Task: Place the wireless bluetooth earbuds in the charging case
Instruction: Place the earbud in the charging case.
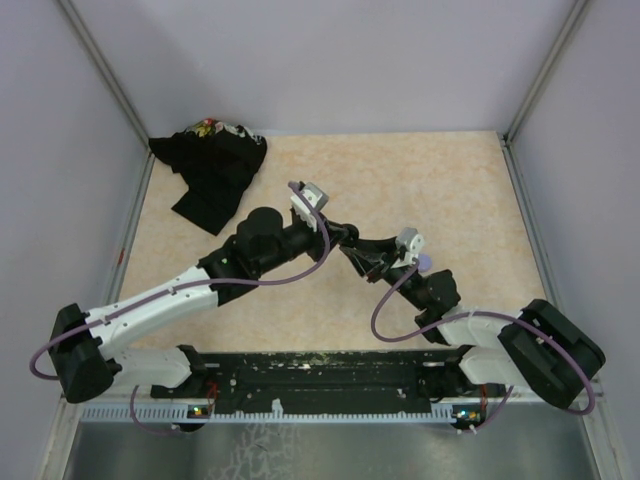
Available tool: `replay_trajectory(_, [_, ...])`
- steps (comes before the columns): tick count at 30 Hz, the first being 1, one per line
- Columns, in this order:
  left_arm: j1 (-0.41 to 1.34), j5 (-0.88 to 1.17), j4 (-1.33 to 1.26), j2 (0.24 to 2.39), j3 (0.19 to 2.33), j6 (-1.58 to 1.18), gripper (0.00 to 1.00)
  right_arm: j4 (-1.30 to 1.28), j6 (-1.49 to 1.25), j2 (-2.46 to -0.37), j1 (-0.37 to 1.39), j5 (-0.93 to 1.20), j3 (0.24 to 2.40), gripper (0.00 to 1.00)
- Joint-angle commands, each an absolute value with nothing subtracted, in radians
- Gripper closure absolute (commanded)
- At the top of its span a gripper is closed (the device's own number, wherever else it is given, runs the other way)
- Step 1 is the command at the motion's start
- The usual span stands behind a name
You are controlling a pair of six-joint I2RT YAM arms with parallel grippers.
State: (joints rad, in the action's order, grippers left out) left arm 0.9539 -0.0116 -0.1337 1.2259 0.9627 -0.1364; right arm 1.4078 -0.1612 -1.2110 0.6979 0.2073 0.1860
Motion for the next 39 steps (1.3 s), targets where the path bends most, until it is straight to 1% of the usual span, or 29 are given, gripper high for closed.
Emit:
replay_trajectory(1, [0.963,0.015,-0.169,1.234,0.953,-0.131,0.85,1.485,-0.175,-1.184,0.701,0.216,0.206,1.00])
replay_trajectory(13, [0.973,0.038,-0.170,1.223,0.923,-0.143,0.84,1.489,-0.176,-1.186,0.701,0.212,0.204,1.00])
replay_trajectory(25, [0.976,0.080,-0.132,1.187,0.899,-0.105,0.78,1.504,-0.175,-1.183,0.701,0.209,0.195,1.00])
replay_trajectory(35, [0.976,0.187,-0.172,1.169,0.863,-0.003,0.74,1.486,-0.187,-1.164,0.701,0.212,0.198,1.00])
replay_trajectory(39, [0.976,0.176,-0.173,1.173,0.861,0.001,0.71,1.487,-0.186,-1.158,0.701,0.209,0.193,1.00])
